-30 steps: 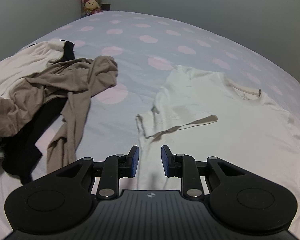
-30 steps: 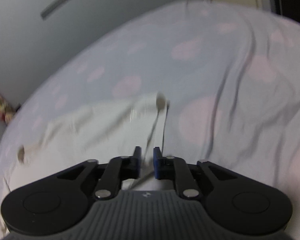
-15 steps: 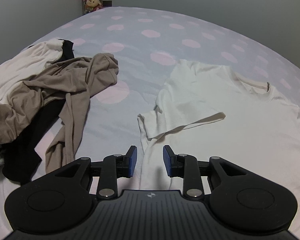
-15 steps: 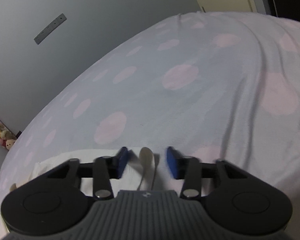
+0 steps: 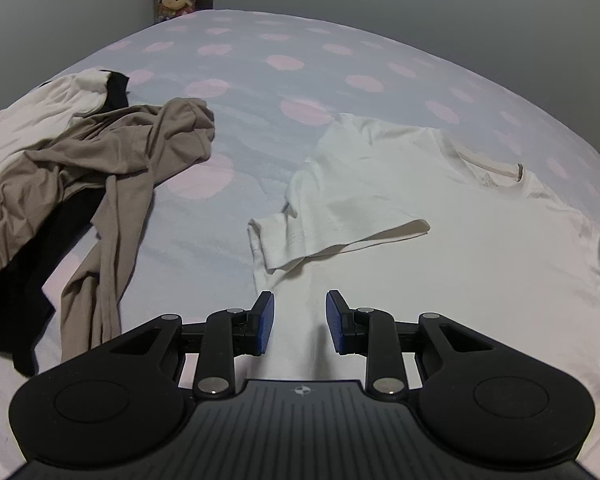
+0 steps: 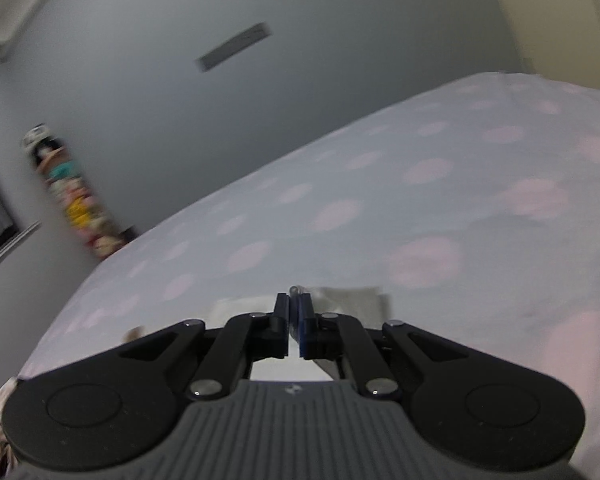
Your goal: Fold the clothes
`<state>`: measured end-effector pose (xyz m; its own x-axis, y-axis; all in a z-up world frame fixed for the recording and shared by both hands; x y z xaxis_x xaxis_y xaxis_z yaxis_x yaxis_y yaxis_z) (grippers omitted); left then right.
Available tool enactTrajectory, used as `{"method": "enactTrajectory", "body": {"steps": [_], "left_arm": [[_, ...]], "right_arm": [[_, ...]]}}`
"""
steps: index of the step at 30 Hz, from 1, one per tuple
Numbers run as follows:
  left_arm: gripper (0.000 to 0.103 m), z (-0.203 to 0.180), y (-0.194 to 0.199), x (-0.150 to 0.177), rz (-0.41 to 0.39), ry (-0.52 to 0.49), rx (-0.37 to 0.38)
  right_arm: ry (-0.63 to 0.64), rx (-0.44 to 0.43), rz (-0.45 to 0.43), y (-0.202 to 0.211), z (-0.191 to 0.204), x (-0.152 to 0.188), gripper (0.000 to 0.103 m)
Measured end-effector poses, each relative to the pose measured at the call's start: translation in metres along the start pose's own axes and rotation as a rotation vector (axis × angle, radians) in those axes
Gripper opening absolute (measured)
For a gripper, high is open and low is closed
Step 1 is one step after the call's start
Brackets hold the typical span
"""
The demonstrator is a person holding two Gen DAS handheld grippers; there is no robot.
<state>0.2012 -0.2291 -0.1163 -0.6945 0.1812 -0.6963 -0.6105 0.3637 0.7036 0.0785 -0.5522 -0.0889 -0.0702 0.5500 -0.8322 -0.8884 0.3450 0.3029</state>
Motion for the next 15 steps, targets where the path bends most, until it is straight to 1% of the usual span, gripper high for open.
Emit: {"method": "enactTrajectory", "body": {"steps": [3,6,7,8,9,10,12,15], "left_arm": [[0.026,0.007,0.006,0.002,-0.001,0.026,-0.013],[0.026,0.014,0.013,0.004,0.003,0.040,-0.029],[0.026,0.016,0.015,0.004,0.004,0.043,-0.033],[0.026,0.018,0.017,0.005,0.005,0.046,-0.037],[0.026,0.020,0.020,0.004,0.005,0.049,-0.037],[0.026,0.022,0.022,0.004,0.004,0.051,-0.037],[0.026,0.025,0.026,0.005,0.002,0.055,-0.035],[0.027,0.031,0.032,0.009,0.006,0.068,-0.019]], "right_arm": [[0.029,-0.054,0.019,-0.012,0.022,0.016,0.005],[0.050,-0.118,0.067,-0.024,0.041,0.033,0.006],[0.064,-0.141,0.086,-0.027,0.046,0.038,0.012],[0.081,-0.152,0.111,-0.030,0.049,0.043,0.014],[0.091,-0.152,0.138,-0.032,0.052,0.046,0.022],[0.082,-0.154,0.141,-0.031,0.051,0.045,0.028],[0.063,-0.153,0.142,-0.027,0.045,0.039,0.028],[0.032,-0.106,0.131,-0.013,0.032,0.021,0.028]]}}
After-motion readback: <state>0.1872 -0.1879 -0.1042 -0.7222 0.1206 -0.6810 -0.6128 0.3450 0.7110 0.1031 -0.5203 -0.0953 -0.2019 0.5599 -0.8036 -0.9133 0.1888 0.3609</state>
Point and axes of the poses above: each gripper's, at about its wrist camera, not at the fingertips, and y roughly against the way its jaws point, z to its left, x to its underside, the point moved 1 cm from there along -y, roughly the way its jaws point, and after that the axes turned 7 degrees about -z, right-handed, at the moved point
